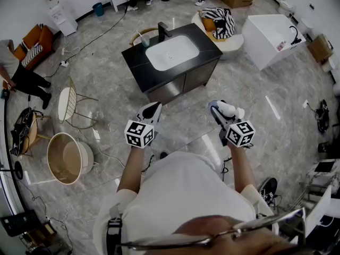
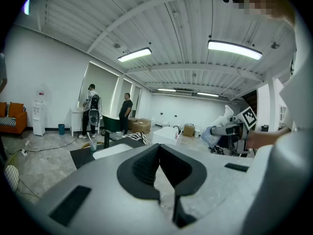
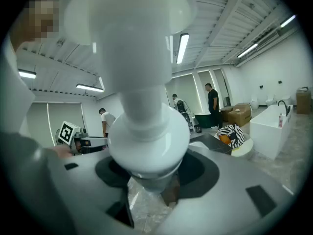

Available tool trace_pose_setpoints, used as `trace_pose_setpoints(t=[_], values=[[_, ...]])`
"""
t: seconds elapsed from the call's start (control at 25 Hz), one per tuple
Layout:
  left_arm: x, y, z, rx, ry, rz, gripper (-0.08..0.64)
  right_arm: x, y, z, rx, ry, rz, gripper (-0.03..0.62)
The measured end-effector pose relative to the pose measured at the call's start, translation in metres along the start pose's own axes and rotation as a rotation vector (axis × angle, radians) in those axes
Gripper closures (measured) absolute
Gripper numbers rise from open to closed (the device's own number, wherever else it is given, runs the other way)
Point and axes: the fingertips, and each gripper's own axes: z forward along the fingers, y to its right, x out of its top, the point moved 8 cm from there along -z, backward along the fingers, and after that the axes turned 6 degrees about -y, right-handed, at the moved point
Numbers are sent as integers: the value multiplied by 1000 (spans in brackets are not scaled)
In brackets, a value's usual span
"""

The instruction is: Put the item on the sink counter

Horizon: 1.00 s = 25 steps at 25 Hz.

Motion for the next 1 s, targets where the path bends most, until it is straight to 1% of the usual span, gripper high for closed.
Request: trace_pose_setpoints(t=[0.36, 0.52, 0.76, 1.0], values=[[-2, -3, -2, 6, 7, -7, 557, 1, -2, 2, 1, -1, -9, 342], [-2, -6, -4, 1, 11, -8, 557, 2, -5, 4, 10, -1, 10, 342], [-5, -9, -10, -13, 8, -8, 557, -3, -11, 2, -15, -6, 23, 342], [-12, -16, -20, -33, -3, -11, 557, -9, -26, 5, -34, -10, 31, 342]])
